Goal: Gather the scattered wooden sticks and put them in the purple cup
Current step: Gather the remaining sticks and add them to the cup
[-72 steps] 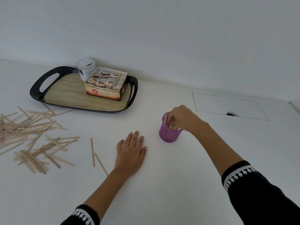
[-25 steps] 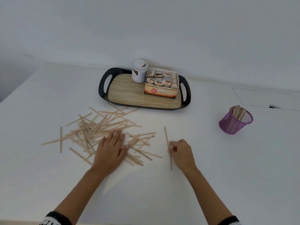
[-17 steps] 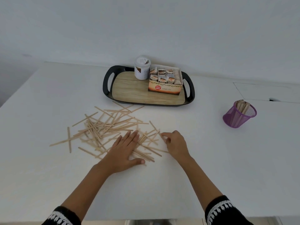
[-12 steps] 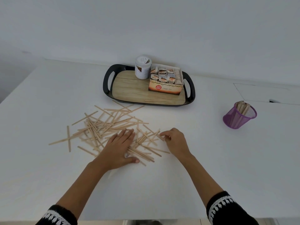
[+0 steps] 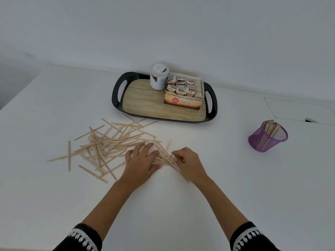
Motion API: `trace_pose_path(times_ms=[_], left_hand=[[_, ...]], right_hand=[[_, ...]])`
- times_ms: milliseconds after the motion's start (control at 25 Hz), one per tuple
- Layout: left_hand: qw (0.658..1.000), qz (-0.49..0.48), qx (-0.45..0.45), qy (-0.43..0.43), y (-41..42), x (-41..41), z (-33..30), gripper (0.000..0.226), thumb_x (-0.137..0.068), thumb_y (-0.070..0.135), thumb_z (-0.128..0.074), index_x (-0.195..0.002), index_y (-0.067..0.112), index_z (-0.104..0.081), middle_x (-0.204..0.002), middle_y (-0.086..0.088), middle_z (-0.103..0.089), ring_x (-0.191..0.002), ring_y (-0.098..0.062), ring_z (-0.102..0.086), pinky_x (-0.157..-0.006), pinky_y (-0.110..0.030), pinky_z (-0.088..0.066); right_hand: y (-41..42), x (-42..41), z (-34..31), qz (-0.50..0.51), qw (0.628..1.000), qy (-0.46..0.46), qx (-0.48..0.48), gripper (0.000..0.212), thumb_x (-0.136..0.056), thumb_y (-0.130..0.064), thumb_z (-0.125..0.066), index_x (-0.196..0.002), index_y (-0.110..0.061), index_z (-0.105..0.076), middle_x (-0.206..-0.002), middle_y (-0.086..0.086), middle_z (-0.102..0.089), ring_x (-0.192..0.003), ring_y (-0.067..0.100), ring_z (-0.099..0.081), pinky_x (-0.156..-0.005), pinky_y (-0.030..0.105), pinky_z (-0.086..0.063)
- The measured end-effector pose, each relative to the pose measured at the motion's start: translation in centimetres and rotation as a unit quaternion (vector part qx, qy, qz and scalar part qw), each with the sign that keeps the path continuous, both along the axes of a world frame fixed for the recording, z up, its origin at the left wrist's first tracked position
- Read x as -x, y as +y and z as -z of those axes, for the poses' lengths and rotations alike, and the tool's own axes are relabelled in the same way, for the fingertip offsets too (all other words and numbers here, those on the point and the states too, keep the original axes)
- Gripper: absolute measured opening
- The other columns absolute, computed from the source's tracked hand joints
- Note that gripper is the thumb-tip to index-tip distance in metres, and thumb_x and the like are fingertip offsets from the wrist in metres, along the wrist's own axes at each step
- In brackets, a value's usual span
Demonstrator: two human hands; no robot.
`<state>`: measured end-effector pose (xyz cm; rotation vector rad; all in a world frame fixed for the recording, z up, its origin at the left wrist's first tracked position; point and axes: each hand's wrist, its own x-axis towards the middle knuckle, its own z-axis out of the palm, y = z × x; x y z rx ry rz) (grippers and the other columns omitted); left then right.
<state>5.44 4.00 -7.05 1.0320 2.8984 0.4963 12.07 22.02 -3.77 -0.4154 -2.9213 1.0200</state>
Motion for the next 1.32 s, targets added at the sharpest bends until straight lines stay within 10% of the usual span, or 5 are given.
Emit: trace_pose_path(times_ms=[280, 720, 1000, 1320], left_hand=[[0.998, 0.014, -0.026, -0.056, 1.1, 1.5, -0.9, 0.085, -0.081, 0.036, -0.072, -0.148, 0.01, -0.027, -0.144, -0.012, -0.035, -0.123, -0.032, -0.042, -0.095, -0.043, -0.044], [0.997, -0.041, 0.065, 0.012, 4.9, 2.2, -1.2, 0.034, -0.089, 0.042, -0.058, -0.114, 0.018, -0.059, -0.113, -0.001, -0.056, -0.103, -0.023, -0.047, -0.081, -0.031, -0.037], [0.995, -0.048, 0.088, -0.008, 7.8, 1.7, -1.9, 0.024, -0.096, 0.036, -0.049, -0.112, 0.021, -0.059, -0.118, 0.003, -0.053, -0.112, -0.022, -0.045, -0.088, -0.036, -0.033], [0.982, 0.043, 0.174, 0.066, 10.5, 1.3, -2.7, 0.015, -0.091, 0.013, -0.04, -0.099, 0.009, -0.052, -0.102, -0.006, -0.055, -0.083, -0.022, -0.042, -0.073, -0.034, -0.026]], right_hand=[[1.9, -2.4, 0.1, 0.0, 0.993, -0.114, 0.038, 0.055, -0.076, -0.025, -0.077, -0.126, -0.016, -0.058, -0.099, -0.002, -0.047, -0.085, 0.013, -0.051, -0.077, 0.022, -0.042], [0.0, -3.2, 1.0, 0.108, 0.993, -0.027, 0.027, 0.01, -0.085, -0.014, -0.065, -0.093, -0.008, -0.066, -0.083, 0.002, -0.05, -0.073, 0.016, -0.049, -0.068, 0.02, -0.037], [0.4, -2.5, 0.7, 0.142, 0.979, -0.046, 0.138, 0.038, -0.088, -0.008, -0.057, -0.125, -0.004, -0.057, -0.092, 0.013, -0.067, -0.089, 0.027, -0.066, -0.089, 0.038, -0.052], [0.8, -3.0, 0.5, 0.193, 0.938, -0.055, 0.283, 0.034, -0.086, -0.007, -0.056, -0.12, -0.01, -0.059, -0.07, -0.005, -0.057, -0.066, 0.011, -0.067, -0.08, 0.033, -0.058]])
